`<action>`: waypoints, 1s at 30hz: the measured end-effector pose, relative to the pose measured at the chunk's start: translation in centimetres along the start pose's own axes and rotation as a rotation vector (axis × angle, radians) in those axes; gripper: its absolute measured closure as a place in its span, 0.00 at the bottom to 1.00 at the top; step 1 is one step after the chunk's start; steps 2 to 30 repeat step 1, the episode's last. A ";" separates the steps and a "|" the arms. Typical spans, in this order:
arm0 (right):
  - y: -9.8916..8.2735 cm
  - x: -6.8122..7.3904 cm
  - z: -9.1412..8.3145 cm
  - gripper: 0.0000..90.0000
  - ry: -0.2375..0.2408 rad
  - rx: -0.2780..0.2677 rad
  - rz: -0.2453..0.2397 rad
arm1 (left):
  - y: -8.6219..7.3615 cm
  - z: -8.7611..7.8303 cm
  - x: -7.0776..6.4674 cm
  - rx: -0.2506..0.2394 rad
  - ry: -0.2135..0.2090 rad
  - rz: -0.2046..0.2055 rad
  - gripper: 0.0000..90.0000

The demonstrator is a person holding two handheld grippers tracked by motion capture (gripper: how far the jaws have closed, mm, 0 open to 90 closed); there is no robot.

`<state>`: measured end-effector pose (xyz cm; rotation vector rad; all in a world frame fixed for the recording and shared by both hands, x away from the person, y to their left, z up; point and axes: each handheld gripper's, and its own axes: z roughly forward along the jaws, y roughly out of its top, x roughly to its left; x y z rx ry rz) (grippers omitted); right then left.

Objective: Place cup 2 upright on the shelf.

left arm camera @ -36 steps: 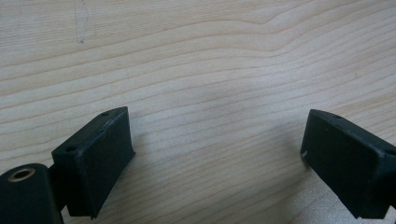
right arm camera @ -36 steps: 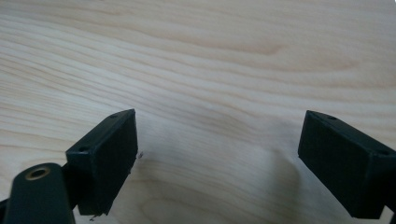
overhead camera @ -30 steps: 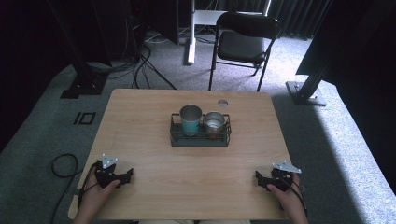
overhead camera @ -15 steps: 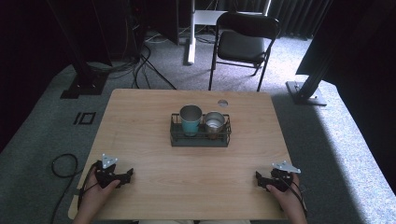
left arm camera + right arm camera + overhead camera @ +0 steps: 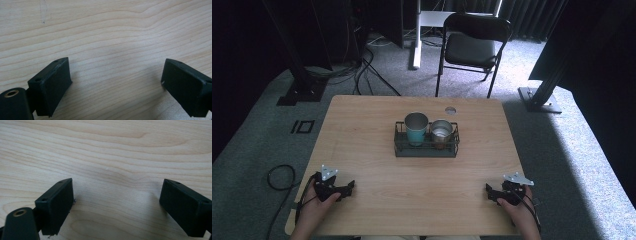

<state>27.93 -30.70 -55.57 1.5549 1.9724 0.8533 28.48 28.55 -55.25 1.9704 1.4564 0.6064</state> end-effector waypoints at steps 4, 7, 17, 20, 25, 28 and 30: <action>0.0 0.0 0.0 0.13 0.000 0.000 0.000 | 0.0 0.0 0.0 0.000 0.000 0.000 0.11; 0.0 0.0 0.0 0.13 0.000 0.000 0.000 | 0.0 0.0 0.0 0.000 0.000 0.000 0.11; 0.0 0.0 0.0 0.13 0.000 0.000 0.000 | 0.0 0.0 0.0 0.000 0.000 0.000 0.11; 0.0 0.0 0.0 0.13 0.000 0.000 0.000 | 0.0 0.0 0.0 0.000 0.000 0.000 0.11; 0.0 0.0 0.0 0.13 0.000 0.000 0.000 | 0.0 0.0 0.0 0.000 0.000 0.000 0.11; 0.0 0.0 0.0 0.13 0.000 0.000 0.000 | 0.0 0.0 0.0 0.000 0.000 0.000 0.11; 0.0 0.0 0.0 0.13 0.000 0.000 0.000 | 0.0 0.0 0.0 0.000 0.000 0.000 0.11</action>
